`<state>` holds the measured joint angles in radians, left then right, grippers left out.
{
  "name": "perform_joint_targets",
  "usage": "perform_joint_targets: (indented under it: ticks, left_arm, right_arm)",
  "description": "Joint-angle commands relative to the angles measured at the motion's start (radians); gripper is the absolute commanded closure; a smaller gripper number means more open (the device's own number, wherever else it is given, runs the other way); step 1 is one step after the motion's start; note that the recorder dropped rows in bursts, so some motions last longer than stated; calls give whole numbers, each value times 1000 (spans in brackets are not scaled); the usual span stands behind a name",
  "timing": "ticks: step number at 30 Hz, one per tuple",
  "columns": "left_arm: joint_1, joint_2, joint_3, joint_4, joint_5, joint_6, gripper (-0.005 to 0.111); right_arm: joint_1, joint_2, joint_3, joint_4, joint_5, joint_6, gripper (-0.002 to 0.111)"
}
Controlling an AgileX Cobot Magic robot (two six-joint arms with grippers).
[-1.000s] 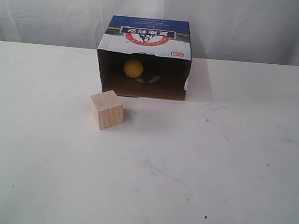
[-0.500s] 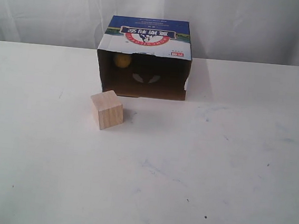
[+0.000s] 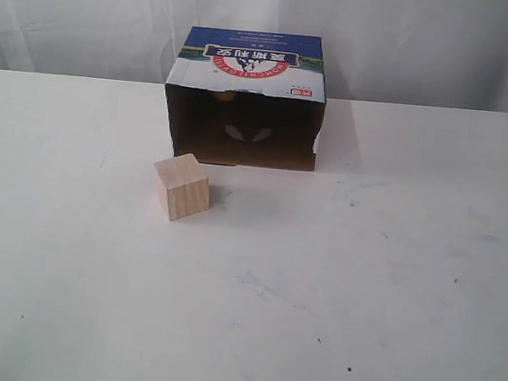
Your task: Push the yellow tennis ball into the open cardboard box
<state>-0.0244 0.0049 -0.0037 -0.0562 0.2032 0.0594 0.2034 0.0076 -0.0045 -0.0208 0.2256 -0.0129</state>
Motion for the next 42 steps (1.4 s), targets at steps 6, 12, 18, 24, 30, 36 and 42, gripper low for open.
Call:
perform_joint_targets:
  ticks: [6, 12, 18, 24, 30, 36, 42]
  left_arm:
    - [3, -5, 4, 1, -1, -7, 107]
    - [3, -5, 4, 1, -1, -7, 107]
    - [3, -5, 4, 1, -1, -7, 107]
    - [3, -5, 4, 1, -1, -7, 107]
    - [3, -5, 4, 1, -1, -7, 107]
    - [3, -5, 4, 1, -1, -7, 107]
    - [3, -5, 4, 1, -1, -7, 107]
  right_arm:
    - [-6, -5, 4, 3, -4, -11, 108]
    - [-6, -5, 4, 3, -4, -11, 108]
    - [-6, -5, 4, 3, -4, -11, 108]
    - [-6, -5, 4, 3, -4, -11, 108]
    - [-6, -5, 4, 3, -4, -5, 108]
    - [-6, -5, 4, 3, -4, 24, 108]
    - [-6, -5, 4, 3, -4, 24, 108]
